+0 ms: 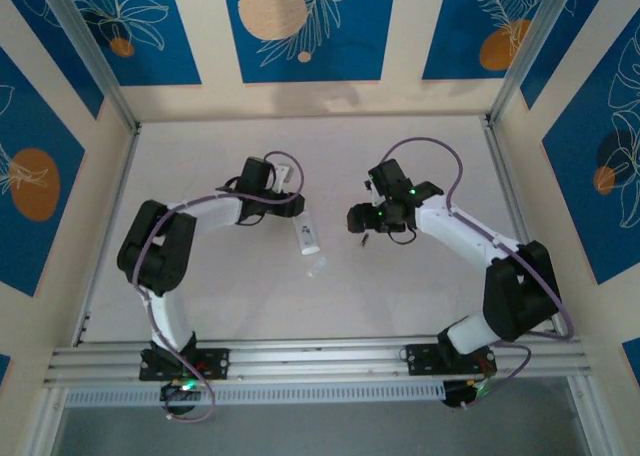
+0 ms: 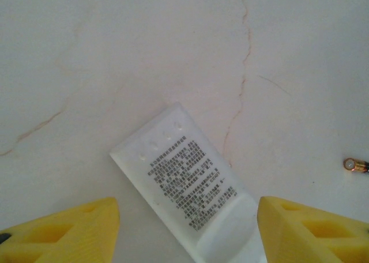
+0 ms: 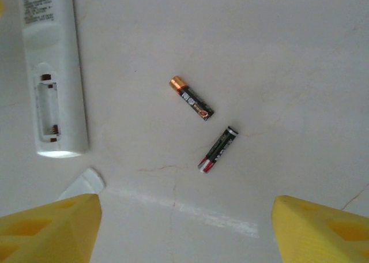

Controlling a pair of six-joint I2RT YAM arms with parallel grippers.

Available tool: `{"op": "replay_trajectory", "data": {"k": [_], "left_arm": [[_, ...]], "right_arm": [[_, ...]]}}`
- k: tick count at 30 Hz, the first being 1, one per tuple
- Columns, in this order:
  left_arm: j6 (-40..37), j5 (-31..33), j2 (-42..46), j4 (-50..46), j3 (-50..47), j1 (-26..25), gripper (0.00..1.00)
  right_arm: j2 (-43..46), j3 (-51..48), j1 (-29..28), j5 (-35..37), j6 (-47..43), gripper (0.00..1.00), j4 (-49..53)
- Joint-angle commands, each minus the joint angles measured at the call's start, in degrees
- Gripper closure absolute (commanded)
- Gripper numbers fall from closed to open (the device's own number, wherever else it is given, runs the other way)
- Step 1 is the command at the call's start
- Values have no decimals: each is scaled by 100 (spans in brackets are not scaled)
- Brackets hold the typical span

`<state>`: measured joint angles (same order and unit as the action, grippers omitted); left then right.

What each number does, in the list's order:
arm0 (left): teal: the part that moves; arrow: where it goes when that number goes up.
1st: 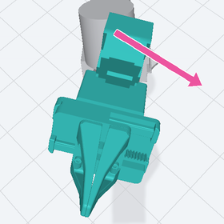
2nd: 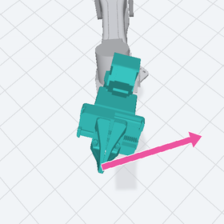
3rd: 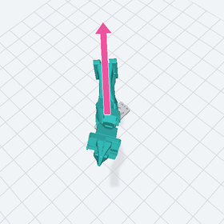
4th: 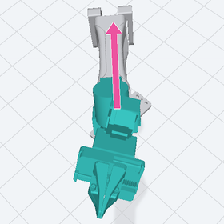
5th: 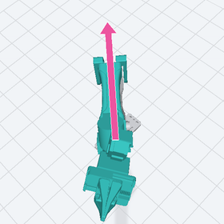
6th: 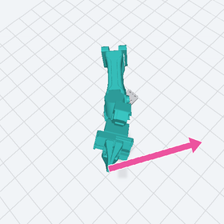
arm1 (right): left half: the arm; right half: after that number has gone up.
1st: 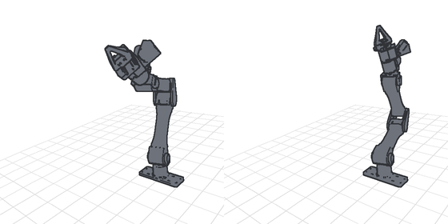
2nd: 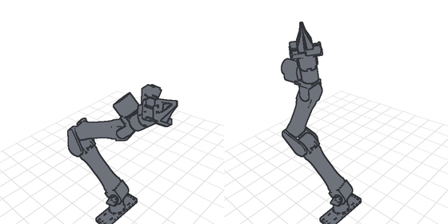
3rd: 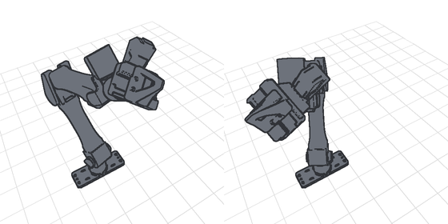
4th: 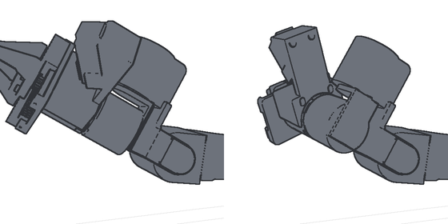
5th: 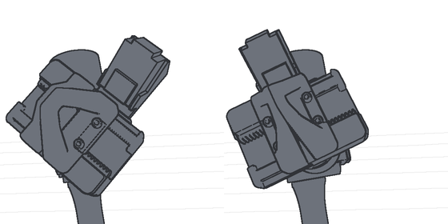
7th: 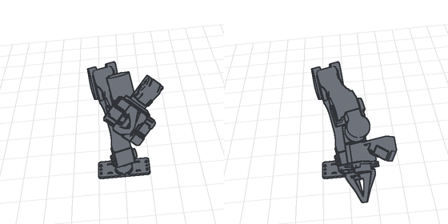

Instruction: Load the batteries into the remote control

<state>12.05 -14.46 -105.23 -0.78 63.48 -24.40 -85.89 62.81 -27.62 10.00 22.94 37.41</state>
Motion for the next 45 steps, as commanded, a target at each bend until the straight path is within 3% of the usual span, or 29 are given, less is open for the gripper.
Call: {"op": "replay_trajectory", "data": {"k": [1,5,7,11,16,34,38,45], "left_arm": [[60,2,737,-155,12,45,35],[945,-1015,1668,516,-463,32,32],[1248,-1219,2146,901,-799,32,29],[1074,-1001,3087,606,-1133,32,28],[692,-783,3557,-42,-1128,41,27],[1102,-1029,3282,-158,-797,83,26],[1204,-663,3110,-816,-507,111,25],[1452,83,2083,-2270,331,17,25]], "right_arm": [[-372,367,21,-16,-653,28,214],[-1018,839,-80,116,-1396,34,284],[-1397,1101,-96,324,-1593,36,334],[-2018,1539,-117,303,-1885,40,380],[-2588,1765,-143,169,-2089,43,457],[-3074,1866,-279,230,-2103,70,573],[-3001,1922,-272,160,-2018,81,486],[-1853,1598,-257,-409,-1281,83,-158]]}}
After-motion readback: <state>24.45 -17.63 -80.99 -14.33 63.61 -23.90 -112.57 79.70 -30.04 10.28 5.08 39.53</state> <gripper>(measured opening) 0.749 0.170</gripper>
